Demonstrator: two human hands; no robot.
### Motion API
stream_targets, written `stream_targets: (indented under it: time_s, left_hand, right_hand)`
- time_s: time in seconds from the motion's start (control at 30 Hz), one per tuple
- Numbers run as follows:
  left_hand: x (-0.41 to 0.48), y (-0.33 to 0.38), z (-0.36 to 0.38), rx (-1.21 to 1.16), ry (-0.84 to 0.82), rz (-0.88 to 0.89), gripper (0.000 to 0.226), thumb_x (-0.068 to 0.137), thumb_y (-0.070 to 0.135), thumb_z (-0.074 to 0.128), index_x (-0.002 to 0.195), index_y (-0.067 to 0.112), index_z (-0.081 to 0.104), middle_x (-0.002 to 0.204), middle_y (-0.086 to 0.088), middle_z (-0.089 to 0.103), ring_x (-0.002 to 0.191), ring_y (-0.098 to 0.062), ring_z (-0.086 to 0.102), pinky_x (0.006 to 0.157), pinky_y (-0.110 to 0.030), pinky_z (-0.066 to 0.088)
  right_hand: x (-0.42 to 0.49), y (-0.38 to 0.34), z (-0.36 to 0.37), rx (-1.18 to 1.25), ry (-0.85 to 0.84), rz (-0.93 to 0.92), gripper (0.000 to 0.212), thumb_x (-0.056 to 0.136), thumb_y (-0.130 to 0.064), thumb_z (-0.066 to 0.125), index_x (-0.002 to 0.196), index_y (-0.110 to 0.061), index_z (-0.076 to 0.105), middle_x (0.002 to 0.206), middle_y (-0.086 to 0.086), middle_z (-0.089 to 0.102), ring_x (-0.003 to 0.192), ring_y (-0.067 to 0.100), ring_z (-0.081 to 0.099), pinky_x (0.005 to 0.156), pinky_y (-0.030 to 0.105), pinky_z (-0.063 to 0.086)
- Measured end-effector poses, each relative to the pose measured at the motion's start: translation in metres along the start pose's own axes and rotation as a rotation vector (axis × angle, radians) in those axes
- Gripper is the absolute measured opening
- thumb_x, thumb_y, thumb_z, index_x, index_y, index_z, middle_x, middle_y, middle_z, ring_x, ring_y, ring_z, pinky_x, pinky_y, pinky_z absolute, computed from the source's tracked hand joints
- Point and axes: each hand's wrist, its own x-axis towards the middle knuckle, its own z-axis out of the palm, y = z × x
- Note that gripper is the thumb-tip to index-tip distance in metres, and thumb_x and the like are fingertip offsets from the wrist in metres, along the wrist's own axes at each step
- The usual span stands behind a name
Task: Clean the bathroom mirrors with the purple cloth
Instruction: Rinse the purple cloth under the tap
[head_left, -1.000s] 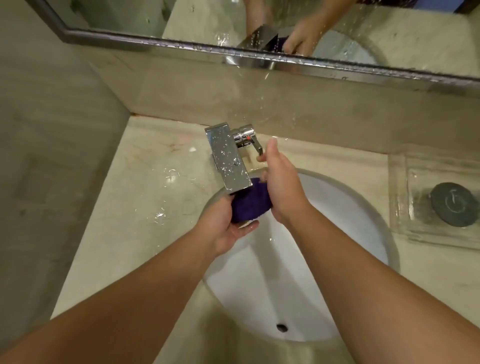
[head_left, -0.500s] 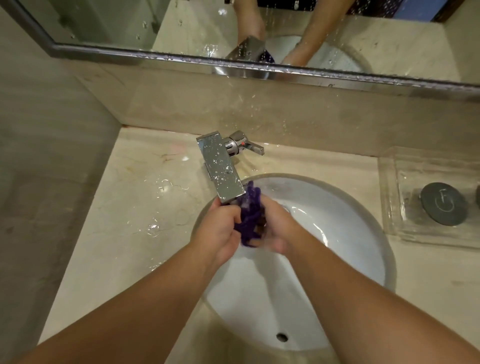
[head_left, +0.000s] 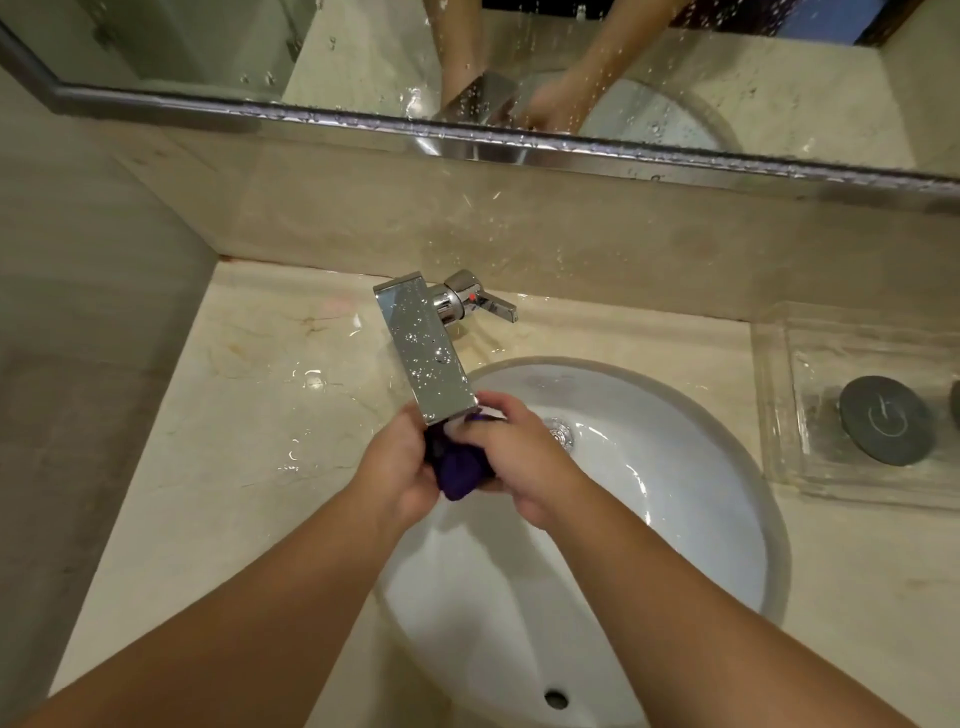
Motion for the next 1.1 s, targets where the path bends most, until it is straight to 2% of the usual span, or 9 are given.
stream_targets:
  time_s: [0.1, 0.17, 0.33, 0.47, 0.6, 0.7, 0.8, 1.0, 1.1]
  left_hand:
    - [0.0, -0.003, -0.006, 0.152, 0.014, 0.073, 0.057, 0.067, -0.022, 0.026, 0.101, 0.006, 0.062, 0.076, -0.008, 0.066, 0.072, -0.025, 0.061, 0.063, -0.03, 0.05]
    - [-0.005, -0.005, -0.011, 0.23, -0.047, 0.077, 0.064, 0.058, -0.022, 0.022, 0.096, 0.008, 0.063, 0.066, -0.002, 0.066, 0.058, -0.016, 0.063, 0.049, -0.023, 0.046]
    - [-0.01, 0.002, -0.011, 0.273, -0.165, 0.051, 0.063, 0.049, -0.016, 0.031, 0.103, 0.0, 0.06, 0.082, -0.016, 0.069, 0.07, -0.032, 0.069, 0.06, -0.037, 0.054]
    - [-0.005, 0.006, -0.005, 0.066, -0.035, -0.016, 0.035, 0.065, -0.015, 0.026, 0.065, 0.007, 0.053, 0.064, -0.01, 0.053, 0.06, -0.03, 0.054, 0.078, -0.051, 0.048]
    - [0.001, 0.001, 0.002, 0.088, -0.022, -0.021, 0.032, 0.087, -0.007, 0.03, 0.1, 0.01, 0.053, 0.088, -0.011, 0.054, 0.081, -0.032, 0.054, 0.084, -0.055, 0.056]
    - [-0.001, 0.003, 0.012, -0.092, -0.093, -0.039, 0.019, 0.089, 0.002, 0.042, 0.088, 0.004, 0.061, 0.1, -0.022, 0.058, 0.084, -0.032, 0.066, 0.075, -0.043, 0.06]
    - [-0.002, 0.001, 0.016, -0.218, -0.147, -0.09, 0.012, 0.084, 0.018, 0.058, 0.089, 0.009, 0.065, 0.097, -0.014, 0.066, 0.086, -0.027, 0.068, 0.079, -0.036, 0.059]
    - [-0.011, -0.029, 0.026, 0.068, -0.129, -0.097, 0.027, 0.105, 0.026, 0.043, 0.105, 0.021, 0.069, 0.088, -0.003, 0.072, 0.069, -0.018, 0.066, 0.061, -0.027, 0.047]
    - [-0.007, -0.02, 0.017, 0.023, -0.062, -0.048, 0.037, 0.103, 0.02, 0.044, 0.081, 0.015, 0.073, 0.082, -0.008, 0.069, 0.068, -0.021, 0.067, 0.066, -0.028, 0.05]
  right_hand:
    - [0.001, 0.002, -0.017, -0.457, -0.027, 0.123, 0.024, 0.069, -0.032, 0.075, 0.09, -0.023, 0.069, 0.091, -0.002, 0.071, 0.082, 0.019, 0.062, 0.063, 0.027, 0.045]
    - [0.005, 0.004, -0.03, -0.431, 0.048, 0.084, 0.02, 0.064, -0.026, 0.074, 0.079, -0.014, 0.068, 0.084, 0.004, 0.064, 0.077, 0.023, 0.055, 0.061, 0.027, 0.04]
    - [0.013, 0.012, -0.025, -0.213, 0.046, -0.206, 0.01, 0.083, -0.013, 0.07, 0.093, -0.015, 0.072, 0.098, 0.006, 0.072, 0.086, 0.019, 0.065, 0.076, 0.028, 0.051]
    - [0.02, 0.017, -0.02, -0.039, 0.291, -0.315, 0.012, 0.094, -0.032, 0.068, 0.105, -0.027, 0.071, 0.1, -0.004, 0.074, 0.093, 0.017, 0.07, 0.089, 0.039, 0.057]
    - [0.013, 0.018, -0.019, 0.195, 0.521, -0.255, 0.01, 0.091, -0.041, 0.07, 0.09, -0.03, 0.071, 0.091, -0.003, 0.075, 0.088, 0.022, 0.072, 0.086, 0.049, 0.059]
    - [0.004, 0.016, -0.001, 0.245, 0.425, -0.245, 0.029, 0.083, -0.052, 0.069, 0.084, -0.023, 0.071, 0.085, 0.004, 0.076, 0.084, 0.027, 0.073, 0.083, 0.046, 0.059]
    - [-0.007, 0.021, 0.023, 0.06, 0.239, -0.247, 0.054, 0.077, -0.074, 0.051, 0.077, -0.023, 0.069, 0.069, -0.004, 0.069, 0.06, 0.018, 0.062, 0.058, 0.031, 0.051]
    - [0.015, 0.006, 0.006, -0.141, 0.553, -0.268, 0.04, 0.102, -0.039, 0.049, 0.08, -0.009, 0.063, 0.082, 0.009, 0.068, 0.083, 0.029, 0.061, 0.078, 0.039, 0.049]
    - [0.015, 0.013, 0.032, -0.244, 0.389, -0.271, 0.032, 0.095, -0.029, 0.05, 0.069, -0.017, 0.064, 0.075, 0.007, 0.068, 0.069, 0.026, 0.059, 0.061, 0.032, 0.045]
